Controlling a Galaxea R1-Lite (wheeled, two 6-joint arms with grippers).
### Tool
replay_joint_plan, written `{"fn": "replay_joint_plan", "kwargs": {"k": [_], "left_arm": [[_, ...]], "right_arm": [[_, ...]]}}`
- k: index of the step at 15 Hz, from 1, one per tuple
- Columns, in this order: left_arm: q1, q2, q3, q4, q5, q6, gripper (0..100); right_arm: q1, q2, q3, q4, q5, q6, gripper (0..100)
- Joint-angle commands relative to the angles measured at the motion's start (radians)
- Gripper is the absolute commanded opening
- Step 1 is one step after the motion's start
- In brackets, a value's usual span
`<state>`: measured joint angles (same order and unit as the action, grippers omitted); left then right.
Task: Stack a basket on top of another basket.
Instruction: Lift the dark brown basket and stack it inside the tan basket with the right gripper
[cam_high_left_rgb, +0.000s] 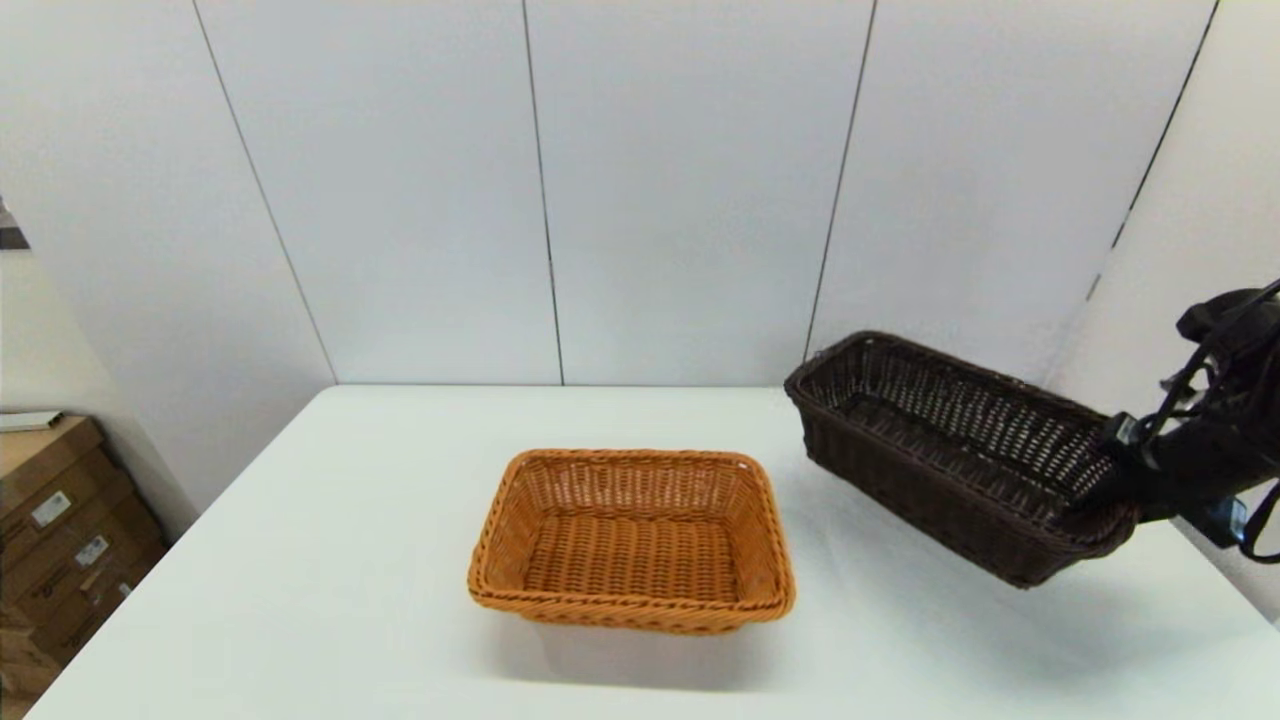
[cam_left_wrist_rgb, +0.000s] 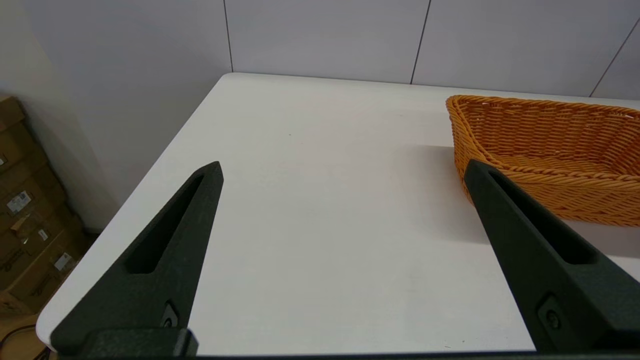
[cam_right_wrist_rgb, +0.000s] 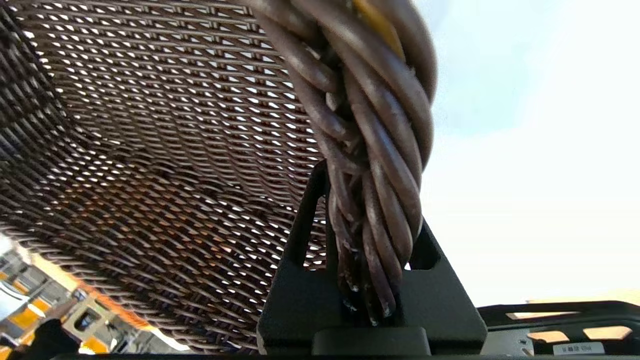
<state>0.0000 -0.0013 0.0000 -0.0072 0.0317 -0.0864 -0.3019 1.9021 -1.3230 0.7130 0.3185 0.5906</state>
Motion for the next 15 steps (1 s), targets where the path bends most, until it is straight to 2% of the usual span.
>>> {"fn": "replay_joint_plan", "kwargs": {"k": [1,2,3,7,9,11,12,15], "left_arm": [[0.0,0.0,0.0,0.0,0.001,-0.001,100],[0.0,0.0,0.0,0.0,0.001,-0.001,100],[0.0,0.0,0.0,0.0,0.001,-0.001,100],[0.0,0.0,0.0,0.0,0.001,0.0,100],[0.0,0.0,0.0,0.0,0.001,-0.001,100],[0.0,0.0,0.0,0.0,0.001,-0.001,100],[-0.002,0.0,0.0,0.0,0.001,-0.001,100],[0.0,0.0,0.0,0.0,0.001,-0.001,100]], "right_arm": [[-0.046,-0.063,-0.144,0.131,0.031,-0.064,0],[-0.046,-0.078,-0.197,0.201,0.08,-0.109,0],[-0.045,-0.087,-0.243,0.266,0.102,-0.16,0],[-0.042,-0.107,-0.426,0.51,0.169,-0.411,0],[-0.026,-0.101,-0.512,0.615,0.182,-0.543,0],[0.02,-0.098,-0.547,0.643,0.18,-0.631,0],[0.053,-0.098,-0.556,0.646,0.177,-0.652,0],[0.184,-0.081,-0.602,0.645,0.177,-0.652,0]]}}
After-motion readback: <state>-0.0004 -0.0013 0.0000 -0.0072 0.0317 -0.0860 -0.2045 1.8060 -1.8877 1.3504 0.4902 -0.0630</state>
